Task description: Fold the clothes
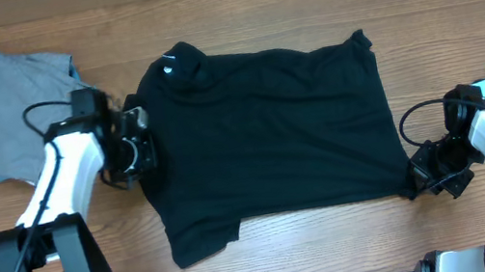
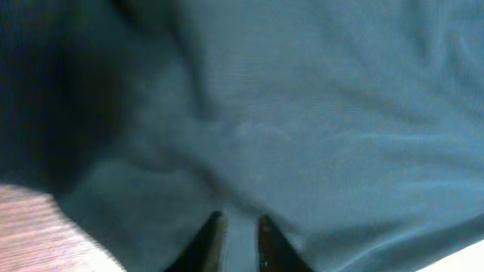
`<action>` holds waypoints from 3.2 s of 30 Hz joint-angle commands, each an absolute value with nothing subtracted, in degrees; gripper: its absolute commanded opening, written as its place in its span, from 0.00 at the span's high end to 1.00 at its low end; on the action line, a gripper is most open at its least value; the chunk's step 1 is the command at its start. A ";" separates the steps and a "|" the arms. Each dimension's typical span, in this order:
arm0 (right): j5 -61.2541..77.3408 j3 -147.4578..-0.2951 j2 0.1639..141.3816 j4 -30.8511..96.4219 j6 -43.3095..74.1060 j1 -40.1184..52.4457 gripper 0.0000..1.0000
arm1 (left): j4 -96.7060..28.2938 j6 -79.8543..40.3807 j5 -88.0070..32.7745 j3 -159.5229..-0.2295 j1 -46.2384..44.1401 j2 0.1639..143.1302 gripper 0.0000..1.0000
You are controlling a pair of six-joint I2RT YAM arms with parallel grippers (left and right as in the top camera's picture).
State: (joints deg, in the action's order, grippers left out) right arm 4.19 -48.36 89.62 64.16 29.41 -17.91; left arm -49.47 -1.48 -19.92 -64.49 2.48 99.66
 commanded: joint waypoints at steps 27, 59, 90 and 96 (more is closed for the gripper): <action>7.75 -46.39 88.73 66.13 30.48 -18.09 0.95 | -61.76 -14.63 -0.62 -63.35 19.05 100.51 0.91; 24.73 -64.45 78.35 55.70 18.20 -14.44 0.29 | -25.34 4.38 -17.80 -74.61 -4.95 111.66 0.48; 12.91 -63.70 114.02 6.11 17.30 -4.99 0.34 | -21.80 -6.57 -19.31 -78.61 -5.26 115.09 0.77; 17.74 -63.70 116.14 5.91 14.04 -4.99 0.51 | -23.31 -6.00 -16.64 -77.93 -6.22 117.82 0.75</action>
State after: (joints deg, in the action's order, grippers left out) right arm 13.58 -63.48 114.15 4.95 17.65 -4.89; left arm -23.20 -7.35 -17.37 -78.24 -5.78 114.93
